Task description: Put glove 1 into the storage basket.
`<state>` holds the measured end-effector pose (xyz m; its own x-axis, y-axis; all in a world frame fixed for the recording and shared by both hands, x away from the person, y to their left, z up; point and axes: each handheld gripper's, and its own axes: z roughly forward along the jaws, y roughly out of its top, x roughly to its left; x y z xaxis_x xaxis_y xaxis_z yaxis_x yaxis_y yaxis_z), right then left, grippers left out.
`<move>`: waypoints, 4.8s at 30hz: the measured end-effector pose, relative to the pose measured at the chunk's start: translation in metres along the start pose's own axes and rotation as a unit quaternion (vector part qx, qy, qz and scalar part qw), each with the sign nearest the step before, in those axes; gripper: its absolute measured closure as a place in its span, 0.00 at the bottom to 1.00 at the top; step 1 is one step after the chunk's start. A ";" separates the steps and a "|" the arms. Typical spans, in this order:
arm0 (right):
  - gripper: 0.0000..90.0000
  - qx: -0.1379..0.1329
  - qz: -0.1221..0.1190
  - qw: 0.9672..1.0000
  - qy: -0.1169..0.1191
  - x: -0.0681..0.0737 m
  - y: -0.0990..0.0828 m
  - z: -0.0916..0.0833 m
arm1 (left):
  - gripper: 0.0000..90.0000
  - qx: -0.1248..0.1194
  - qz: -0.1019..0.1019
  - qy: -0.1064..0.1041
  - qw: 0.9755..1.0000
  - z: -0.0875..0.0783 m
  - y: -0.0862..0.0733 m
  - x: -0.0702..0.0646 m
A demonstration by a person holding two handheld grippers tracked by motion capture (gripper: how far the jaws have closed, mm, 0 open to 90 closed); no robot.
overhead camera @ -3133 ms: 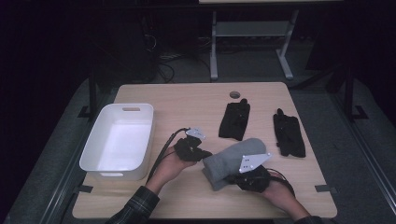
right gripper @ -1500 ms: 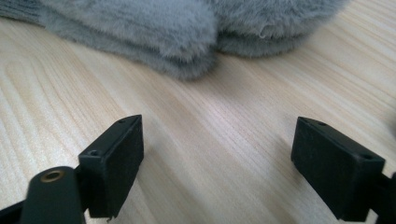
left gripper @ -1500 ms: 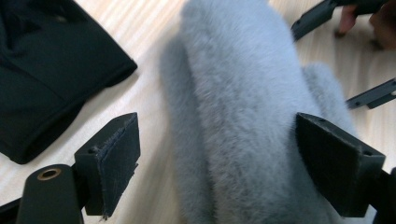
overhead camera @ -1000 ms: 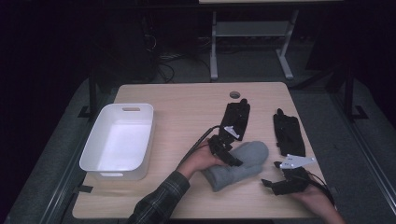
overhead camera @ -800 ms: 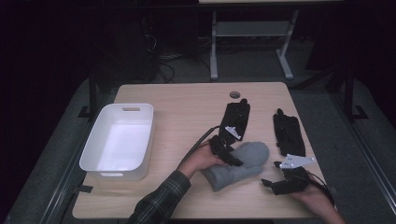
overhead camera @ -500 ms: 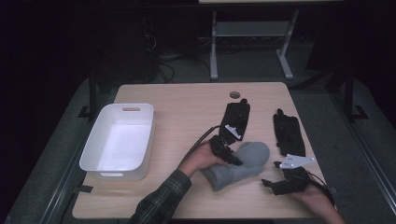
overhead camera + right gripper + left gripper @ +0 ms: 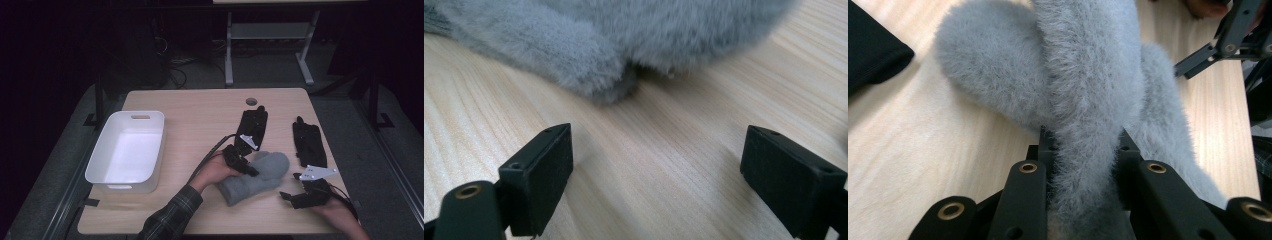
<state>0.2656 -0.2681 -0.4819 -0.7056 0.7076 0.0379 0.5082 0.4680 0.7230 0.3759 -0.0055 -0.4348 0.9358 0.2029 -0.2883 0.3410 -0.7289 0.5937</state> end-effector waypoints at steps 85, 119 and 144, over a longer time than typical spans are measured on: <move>0.15 -0.001 0.004 1.000 -0.006 0.000 0.001 0.001 | 0.82 -0.101 -0.263 0.209 0.937 -0.291 -0.206 0.057; 0.15 -0.001 0.006 1.000 -0.007 0.000 0.001 0.001 | 0.29 -0.050 -0.289 0.283 0.913 -0.267 -0.223 0.079; 0.12 0.002 0.006 1.000 -0.010 -0.001 0.002 0.002 | 0.14 -0.127 -0.142 0.219 0.957 -0.221 -0.132 0.014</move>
<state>0.2680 -0.2665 -0.4823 -0.6892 0.7238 0.0333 0.5188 0.4608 0.7201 0.3640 0.2381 -0.3516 0.7311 0.6644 -0.1552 0.5457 -0.4329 0.7175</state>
